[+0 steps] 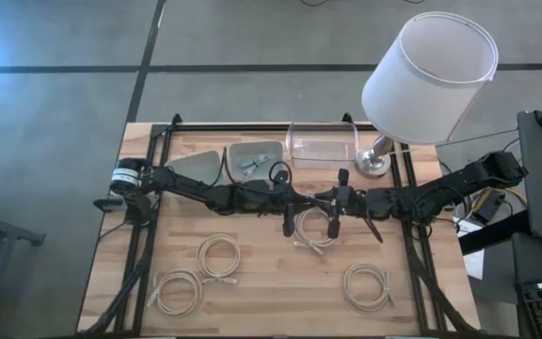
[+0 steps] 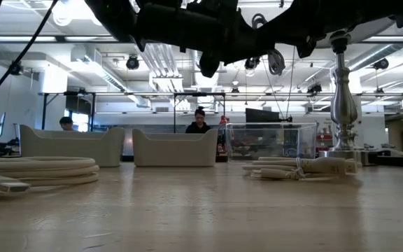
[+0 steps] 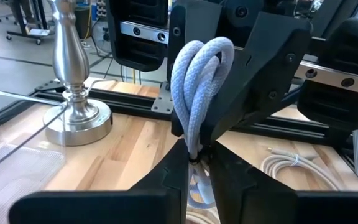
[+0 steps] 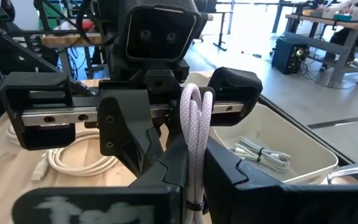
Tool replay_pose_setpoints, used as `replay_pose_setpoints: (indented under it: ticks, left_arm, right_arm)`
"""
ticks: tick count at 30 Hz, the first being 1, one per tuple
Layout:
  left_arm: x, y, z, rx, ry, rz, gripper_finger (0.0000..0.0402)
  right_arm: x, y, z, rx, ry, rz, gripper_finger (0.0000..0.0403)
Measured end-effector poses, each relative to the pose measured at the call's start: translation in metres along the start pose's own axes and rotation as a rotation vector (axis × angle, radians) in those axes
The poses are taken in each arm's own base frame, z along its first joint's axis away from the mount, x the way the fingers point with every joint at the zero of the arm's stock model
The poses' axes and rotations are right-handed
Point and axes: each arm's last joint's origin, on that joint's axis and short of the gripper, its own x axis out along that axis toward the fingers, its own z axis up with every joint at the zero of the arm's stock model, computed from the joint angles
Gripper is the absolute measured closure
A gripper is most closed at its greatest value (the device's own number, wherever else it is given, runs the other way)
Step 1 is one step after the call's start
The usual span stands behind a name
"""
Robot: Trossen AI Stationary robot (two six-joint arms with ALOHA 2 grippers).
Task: Pick & Place USB Port
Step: Put the purple charger cable into the right gray bin
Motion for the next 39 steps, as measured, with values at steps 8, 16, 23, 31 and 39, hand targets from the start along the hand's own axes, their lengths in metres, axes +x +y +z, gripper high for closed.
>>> replay_pose_setpoints:
  ticks: [8,16,23,31,39]
  left_arm:
    - [0.0,0.0,-0.002,0.003,0.022,0.004,0.0352]
    - [0.0,0.001,-0.004,0.006,0.038,0.017,0.0352]
    - [-0.002,0.005,-0.021,0.023,0.22,0.046,0.0352]
    - [-0.019,0.015,-0.025,0.111,0.403,0.28,0.0352]
    - [-0.041,0.05,0.001,0.214,0.448,0.508,0.0352]
  right_arm:
    - [0.0,0.0,-0.003,-0.001,0.031,-0.002,0.033]
    - [0.0,0.0,-0.003,-0.01,0.034,-0.002,0.028]
    - [0.0,-0.001,-0.007,-0.038,0.065,-0.007,0.0255]
    - [0.0,-0.001,-0.007,-0.041,0.065,-0.007,0.0245]
    - [0.0,-0.001,-0.006,-0.037,0.057,-0.007,0.0245]
